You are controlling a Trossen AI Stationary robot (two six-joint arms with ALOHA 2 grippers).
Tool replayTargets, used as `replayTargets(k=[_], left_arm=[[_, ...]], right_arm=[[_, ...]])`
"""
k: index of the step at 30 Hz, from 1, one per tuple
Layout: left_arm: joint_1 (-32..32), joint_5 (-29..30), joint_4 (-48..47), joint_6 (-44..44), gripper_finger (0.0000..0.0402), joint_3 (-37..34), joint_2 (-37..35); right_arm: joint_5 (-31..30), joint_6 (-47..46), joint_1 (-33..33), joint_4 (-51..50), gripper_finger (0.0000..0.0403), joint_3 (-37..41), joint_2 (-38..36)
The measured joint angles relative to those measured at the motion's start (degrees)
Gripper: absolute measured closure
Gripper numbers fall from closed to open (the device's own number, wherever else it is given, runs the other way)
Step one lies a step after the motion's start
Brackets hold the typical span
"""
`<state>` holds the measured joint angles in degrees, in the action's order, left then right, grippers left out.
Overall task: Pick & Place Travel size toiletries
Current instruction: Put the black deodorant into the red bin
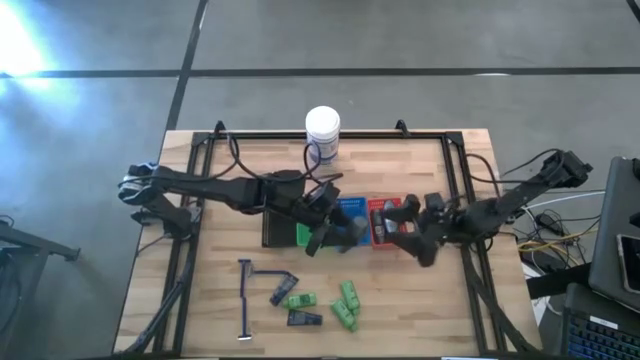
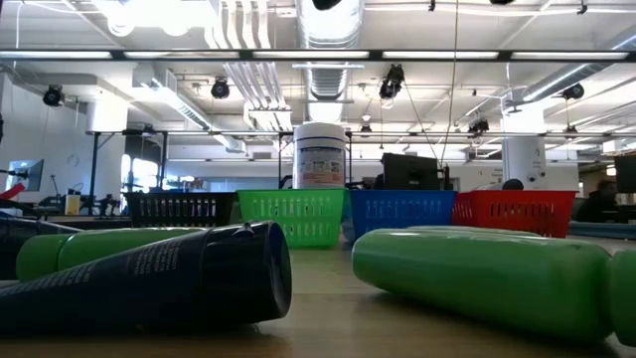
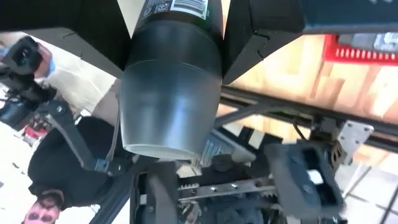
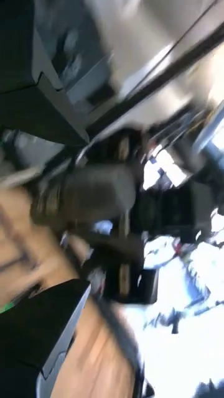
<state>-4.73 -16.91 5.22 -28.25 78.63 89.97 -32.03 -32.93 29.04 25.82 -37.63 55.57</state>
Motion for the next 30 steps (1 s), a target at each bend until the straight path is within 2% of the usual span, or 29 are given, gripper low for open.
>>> replayTargets(k=[3,8,12,21,30], left_arm=[[-0.44,0.13,-1.73,0.72,0.0189,-0.13,0.00],[-0.72,1.44,-1.64,1.66,0.0189,-0.15,0.13],[-0.78,1.53,-0.80,2.11,0.0189,-0.15,0.60],[-2.35,1.56,-0.22,5.73,0.0189,-0.20,1.34],[-2.67,1.57,-0.63,12.01,0.0189,-0.20,1.33]], right_arm=[[-0.71,-0.10,-0.31,-8.52,0.0039,-4.85,2.22],[-0.42,1.22,-1.00,-15.61,0.0039,-11.93,6.45],[1.84,1.57,-2.09,-17.01,0.0039,-15.48,10.11],[2.10,4.37,-2.67,-20.11,0.0040,-20.66,15.87],[5.59,3.76,-2.67,-22.84,0.0095,-20.80,15.50]])
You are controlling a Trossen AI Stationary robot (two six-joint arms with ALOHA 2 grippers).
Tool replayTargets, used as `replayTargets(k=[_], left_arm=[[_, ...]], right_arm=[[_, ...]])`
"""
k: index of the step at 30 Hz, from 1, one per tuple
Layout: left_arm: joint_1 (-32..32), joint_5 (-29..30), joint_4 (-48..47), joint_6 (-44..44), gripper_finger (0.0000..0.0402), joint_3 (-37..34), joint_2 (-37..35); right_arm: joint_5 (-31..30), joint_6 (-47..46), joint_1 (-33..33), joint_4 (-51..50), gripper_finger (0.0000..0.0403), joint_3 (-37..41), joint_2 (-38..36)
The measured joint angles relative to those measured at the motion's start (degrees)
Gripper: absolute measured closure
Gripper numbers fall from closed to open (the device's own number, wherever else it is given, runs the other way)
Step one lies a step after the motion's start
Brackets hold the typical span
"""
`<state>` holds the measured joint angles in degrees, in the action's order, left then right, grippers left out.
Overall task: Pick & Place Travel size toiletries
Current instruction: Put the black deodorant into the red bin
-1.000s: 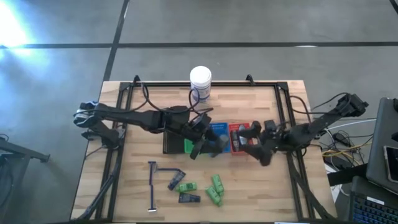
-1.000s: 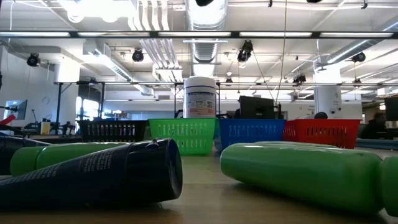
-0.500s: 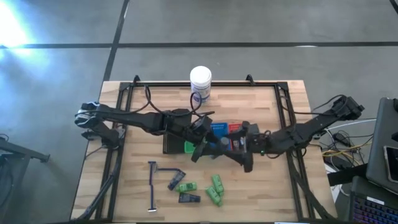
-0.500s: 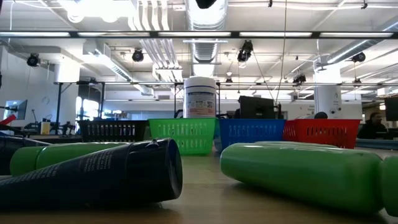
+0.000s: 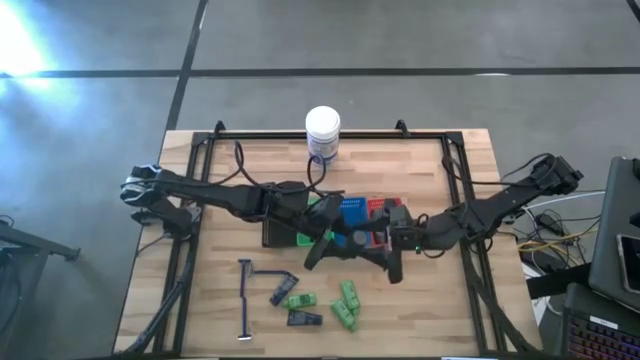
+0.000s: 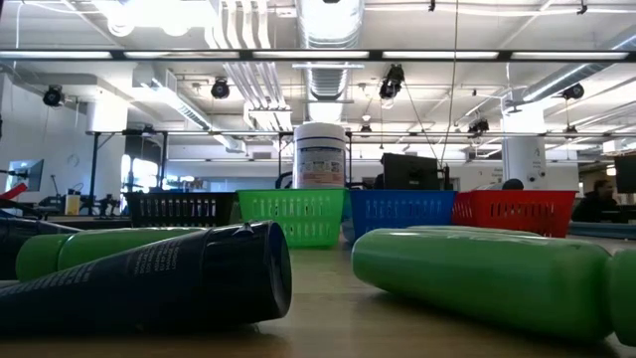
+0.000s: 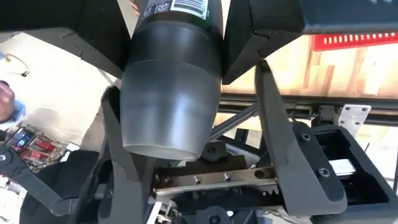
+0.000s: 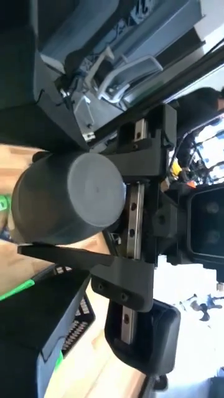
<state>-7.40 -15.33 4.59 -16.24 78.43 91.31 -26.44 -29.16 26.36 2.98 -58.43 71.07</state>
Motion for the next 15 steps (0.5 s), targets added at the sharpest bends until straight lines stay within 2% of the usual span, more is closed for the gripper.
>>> replayTargets(k=[15], left_arm=[[0.02,1.46,-0.48,-0.15,0.0181,-0.09,1.26]], right_arm=[[1.17,-0.05,-0.12,-2.89,0.0189,-0.40,0.28]])
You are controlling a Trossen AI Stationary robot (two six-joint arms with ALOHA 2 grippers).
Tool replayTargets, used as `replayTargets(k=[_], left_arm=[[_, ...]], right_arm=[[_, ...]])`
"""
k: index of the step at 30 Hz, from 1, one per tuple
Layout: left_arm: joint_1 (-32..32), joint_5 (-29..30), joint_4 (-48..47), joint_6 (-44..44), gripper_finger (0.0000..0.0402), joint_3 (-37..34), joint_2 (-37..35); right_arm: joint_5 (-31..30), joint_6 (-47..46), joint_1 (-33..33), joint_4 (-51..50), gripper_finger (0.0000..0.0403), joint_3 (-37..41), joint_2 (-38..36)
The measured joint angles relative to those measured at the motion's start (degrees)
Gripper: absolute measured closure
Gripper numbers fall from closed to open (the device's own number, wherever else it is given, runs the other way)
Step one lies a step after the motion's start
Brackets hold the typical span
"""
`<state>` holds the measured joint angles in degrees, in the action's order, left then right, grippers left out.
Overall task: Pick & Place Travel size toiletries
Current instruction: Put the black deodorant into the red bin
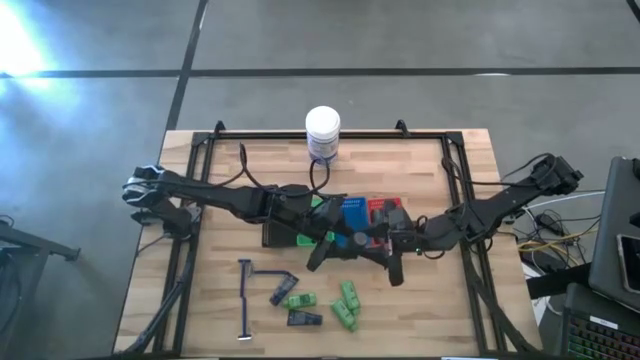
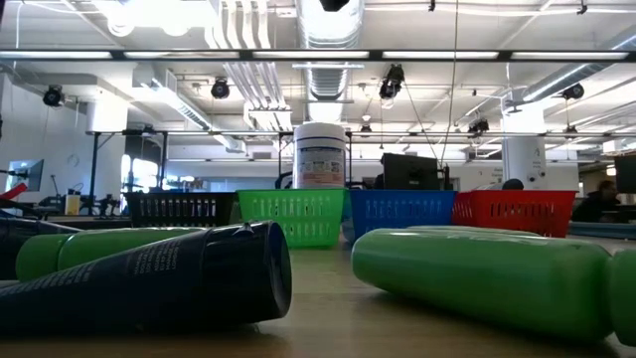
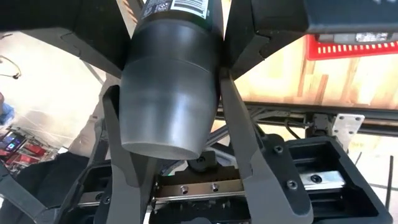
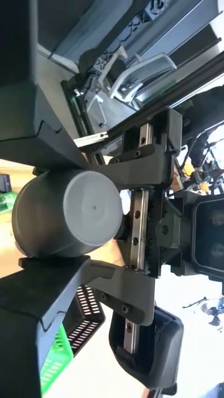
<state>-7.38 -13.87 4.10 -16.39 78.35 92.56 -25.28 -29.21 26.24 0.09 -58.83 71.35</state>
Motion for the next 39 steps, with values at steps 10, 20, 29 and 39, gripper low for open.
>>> replayTargets(k=[10,20,29,39], left_arm=[[0.41,-0.19,0.65,-0.38,0.0178,0.00,1.21],[0.63,0.96,-0.19,-2.98,0.0155,0.17,1.21],[0.57,1.76,-7.43,-5.10,0.0140,0.13,1.24],[0.25,7.98,-19.22,-4.68,0.0124,0.04,0.09]], right_arm=[[0.02,-1.18,0.00,-2.89,0.0207,0.04,-0.18],[-2.05,-0.22,-0.11,-4.90,0.0210,0.04,-2.28],[-4.19,-1.68,-0.05,-7.62,0.0211,0.02,-2.80],[-8.16,-24.12,-0.54,-39.21,0.0211,0.32,-7.78]])
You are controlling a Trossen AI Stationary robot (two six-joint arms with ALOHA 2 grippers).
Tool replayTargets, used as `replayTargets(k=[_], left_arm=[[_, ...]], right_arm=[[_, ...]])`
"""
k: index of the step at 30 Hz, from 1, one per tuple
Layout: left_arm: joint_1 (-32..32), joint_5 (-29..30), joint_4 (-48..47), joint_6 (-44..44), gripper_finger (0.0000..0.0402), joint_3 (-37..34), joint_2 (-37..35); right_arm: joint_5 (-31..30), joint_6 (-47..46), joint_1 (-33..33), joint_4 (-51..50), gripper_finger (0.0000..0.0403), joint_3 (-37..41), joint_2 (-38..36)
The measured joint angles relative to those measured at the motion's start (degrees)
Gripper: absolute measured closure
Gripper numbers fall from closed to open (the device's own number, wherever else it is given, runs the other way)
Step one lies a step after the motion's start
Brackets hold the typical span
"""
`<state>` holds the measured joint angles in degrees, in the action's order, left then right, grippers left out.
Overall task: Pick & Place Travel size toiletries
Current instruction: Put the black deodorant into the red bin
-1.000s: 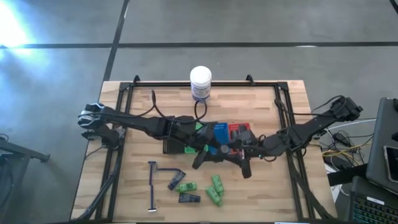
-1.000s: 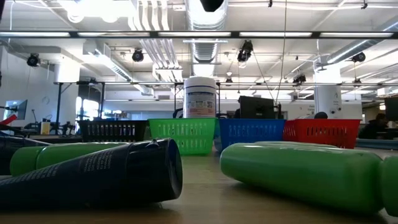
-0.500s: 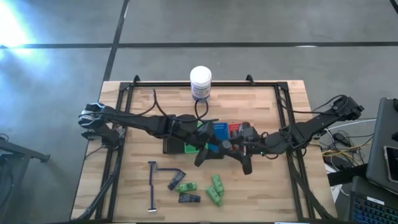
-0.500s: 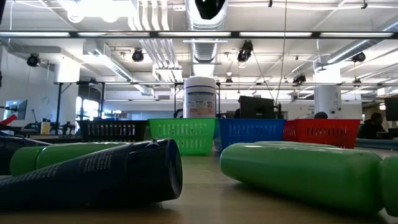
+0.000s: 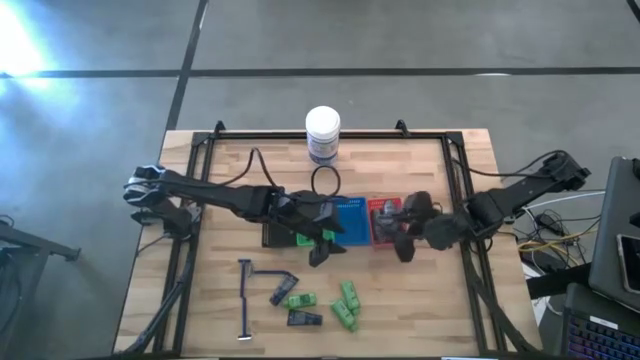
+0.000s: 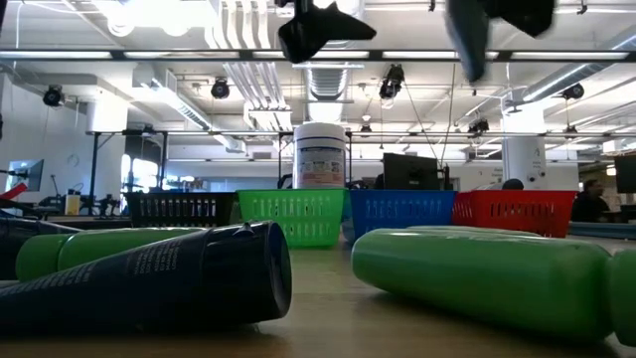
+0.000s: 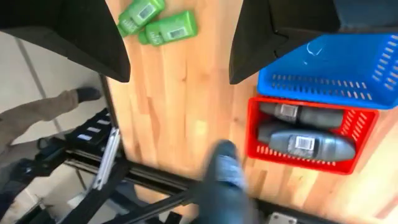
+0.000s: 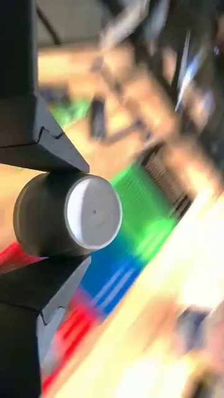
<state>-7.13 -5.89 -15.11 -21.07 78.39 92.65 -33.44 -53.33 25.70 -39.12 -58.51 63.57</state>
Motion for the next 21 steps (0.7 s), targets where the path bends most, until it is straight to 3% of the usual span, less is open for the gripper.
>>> replayTargets(k=[5,9,13,21], left_arm=[[-0.34,0.05,-2.05,-0.50,0.0124,0.02,-1.23],[-0.60,0.92,-6.62,-0.72,0.0124,0.02,-1.51],[-1.54,2.60,-12.53,0.26,0.0124,0.02,-1.52],[-5.03,7.48,-17.85,1.46,0.0124,-1.04,-1.70]], right_arm=[[5.52,-13.89,-5.22,-12.60,0.0211,3.01,-0.70],[15.12,-14.39,-14.52,-8.55,0.0211,7.05,0.56],[20.93,-12.28,-21.90,-0.52,0.0211,9.43,1.07],[29.48,-12.93,-28.81,2.14,0.0211,13.40,1.14]])
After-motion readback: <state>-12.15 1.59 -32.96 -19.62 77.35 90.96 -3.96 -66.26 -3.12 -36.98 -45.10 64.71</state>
